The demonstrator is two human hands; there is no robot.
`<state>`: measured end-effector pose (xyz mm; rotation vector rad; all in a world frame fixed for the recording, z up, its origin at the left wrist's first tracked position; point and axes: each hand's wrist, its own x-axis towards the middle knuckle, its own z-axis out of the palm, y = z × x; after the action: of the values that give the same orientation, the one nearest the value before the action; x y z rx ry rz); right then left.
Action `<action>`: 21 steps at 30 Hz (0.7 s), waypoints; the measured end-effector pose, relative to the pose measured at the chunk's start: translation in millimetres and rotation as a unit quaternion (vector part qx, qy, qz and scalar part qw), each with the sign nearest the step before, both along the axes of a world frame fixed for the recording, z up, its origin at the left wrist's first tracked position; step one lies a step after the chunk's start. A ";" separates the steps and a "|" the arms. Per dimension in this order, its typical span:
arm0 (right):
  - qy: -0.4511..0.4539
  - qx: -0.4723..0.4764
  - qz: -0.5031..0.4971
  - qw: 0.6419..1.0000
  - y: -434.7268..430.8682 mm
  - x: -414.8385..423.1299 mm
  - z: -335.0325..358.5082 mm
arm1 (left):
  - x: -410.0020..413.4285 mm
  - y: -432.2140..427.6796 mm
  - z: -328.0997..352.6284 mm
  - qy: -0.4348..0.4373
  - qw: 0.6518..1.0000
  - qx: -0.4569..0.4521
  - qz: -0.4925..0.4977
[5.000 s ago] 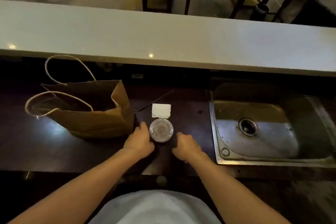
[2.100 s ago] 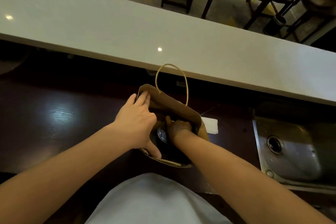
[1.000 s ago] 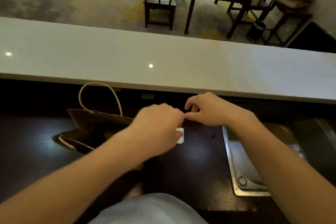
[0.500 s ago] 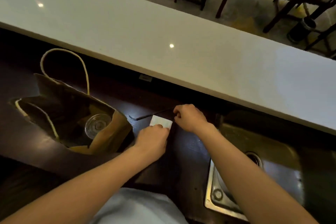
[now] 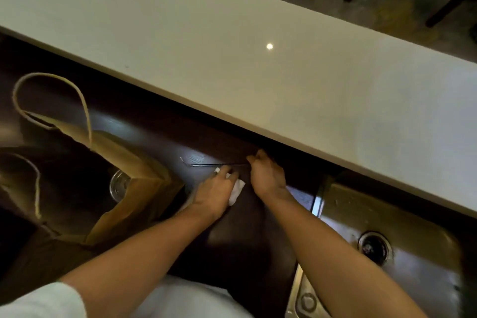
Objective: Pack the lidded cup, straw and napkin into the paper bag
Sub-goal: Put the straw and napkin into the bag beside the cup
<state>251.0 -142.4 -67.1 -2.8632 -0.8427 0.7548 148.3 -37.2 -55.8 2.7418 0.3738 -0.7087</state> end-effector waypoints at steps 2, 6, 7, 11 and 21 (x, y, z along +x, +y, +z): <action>-0.018 0.003 -0.012 1.000 -3.7 -1.9 -0.4 | 0.8 2.1 -5.4 -0.011 1.000 0.010 0.008; 0.011 0.004 -0.046 0.999 -14.6 -7.0 3.3 | -1.7 5.5 -9.9 -0.015 0.999 0.007 0.034; 0.031 0.007 -0.058 0.998 -18.9 -9.3 5.7 | -3.2 6.0 -8.5 -0.011 0.999 0.009 0.032; 0.102 0.057 -0.115 0.986 -38.9 -23.4 16.8 | -16.3 6.7 -1.2 -0.012 0.992 -0.078 0.103; 0.201 0.241 -0.218 0.924 -43.0 -90.9 57.3 | -78.6 18.0 52.8 -0.025 0.834 -0.460 0.303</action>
<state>160.0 -185.4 -9.8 -2.2203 -0.2649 0.8756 69.7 -19.2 -3.0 1.5882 0.6389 -0.4524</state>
